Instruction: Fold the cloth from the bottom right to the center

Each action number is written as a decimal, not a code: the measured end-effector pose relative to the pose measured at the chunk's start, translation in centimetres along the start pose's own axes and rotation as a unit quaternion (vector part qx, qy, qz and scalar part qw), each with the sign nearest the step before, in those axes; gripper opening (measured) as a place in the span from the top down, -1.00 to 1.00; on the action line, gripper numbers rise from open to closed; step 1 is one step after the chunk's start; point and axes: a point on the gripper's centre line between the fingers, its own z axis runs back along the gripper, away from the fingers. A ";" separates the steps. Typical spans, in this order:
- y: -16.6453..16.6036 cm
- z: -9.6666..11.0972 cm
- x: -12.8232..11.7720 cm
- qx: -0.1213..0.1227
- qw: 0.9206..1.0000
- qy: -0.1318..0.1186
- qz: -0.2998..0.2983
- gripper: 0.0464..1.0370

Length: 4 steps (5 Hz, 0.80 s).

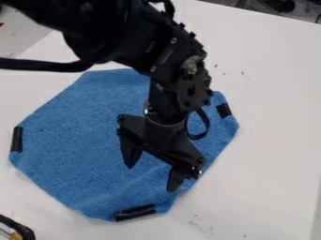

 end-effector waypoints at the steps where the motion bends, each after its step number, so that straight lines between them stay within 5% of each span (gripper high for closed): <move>1: -1.6 -0.6 -1.2 -0.025 1.000 0.001 0.011 -0.93; 4: -3.7 -5.1 -2.8 -0.109 0.994 0.013 0.027 -0.93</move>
